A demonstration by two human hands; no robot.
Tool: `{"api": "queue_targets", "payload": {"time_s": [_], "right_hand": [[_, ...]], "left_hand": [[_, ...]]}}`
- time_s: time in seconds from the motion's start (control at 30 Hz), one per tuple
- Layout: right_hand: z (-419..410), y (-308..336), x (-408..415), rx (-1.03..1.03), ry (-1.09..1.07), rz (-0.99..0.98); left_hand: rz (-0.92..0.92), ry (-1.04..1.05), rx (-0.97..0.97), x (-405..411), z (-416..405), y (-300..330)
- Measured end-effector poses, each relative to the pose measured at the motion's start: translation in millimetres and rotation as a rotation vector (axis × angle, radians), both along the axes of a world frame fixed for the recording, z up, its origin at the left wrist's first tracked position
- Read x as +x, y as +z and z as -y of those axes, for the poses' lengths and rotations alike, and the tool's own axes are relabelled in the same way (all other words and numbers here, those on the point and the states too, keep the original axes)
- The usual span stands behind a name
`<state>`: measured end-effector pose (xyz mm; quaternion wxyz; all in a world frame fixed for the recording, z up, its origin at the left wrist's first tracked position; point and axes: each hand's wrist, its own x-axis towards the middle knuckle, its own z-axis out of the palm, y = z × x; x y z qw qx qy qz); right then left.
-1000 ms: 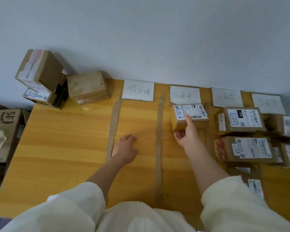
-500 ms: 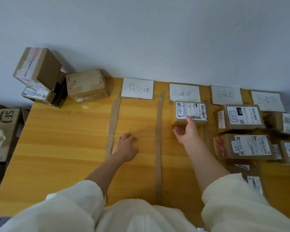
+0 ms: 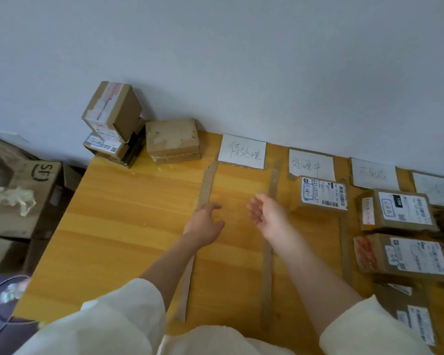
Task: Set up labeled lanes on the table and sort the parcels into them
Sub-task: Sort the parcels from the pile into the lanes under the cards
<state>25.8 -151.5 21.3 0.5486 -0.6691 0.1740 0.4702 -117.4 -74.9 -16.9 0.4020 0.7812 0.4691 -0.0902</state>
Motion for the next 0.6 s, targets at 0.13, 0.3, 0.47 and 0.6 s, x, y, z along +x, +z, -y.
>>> {"api": "queue_targets", "payload": {"time_s": [0.13, 0.3, 0.47, 0.6], "right_hand": [[-47.7, 7.5, -19.6, -0.004, 0.266, 0.198], [-103.7, 11.0, -36.6, -0.016, 0.543, 0.513], [-156.8, 3.2, -41.4, -0.057, 0.692, 0.719], [-196.8, -9.4, -38.1, -0.13, 0.726, 0.796]], "left_hand": [[0.013, 0.136, 0.041, -33.5, -36.8, -0.7], [-0.055, 0.256, 0.085, -76.0, -77.4, -11.5], [-0.121, 0.297, 0.138, -102.7, -105.0, -29.7], [-0.146, 0.307, 0.193, -115.1, -113.1, -43.3]]}}
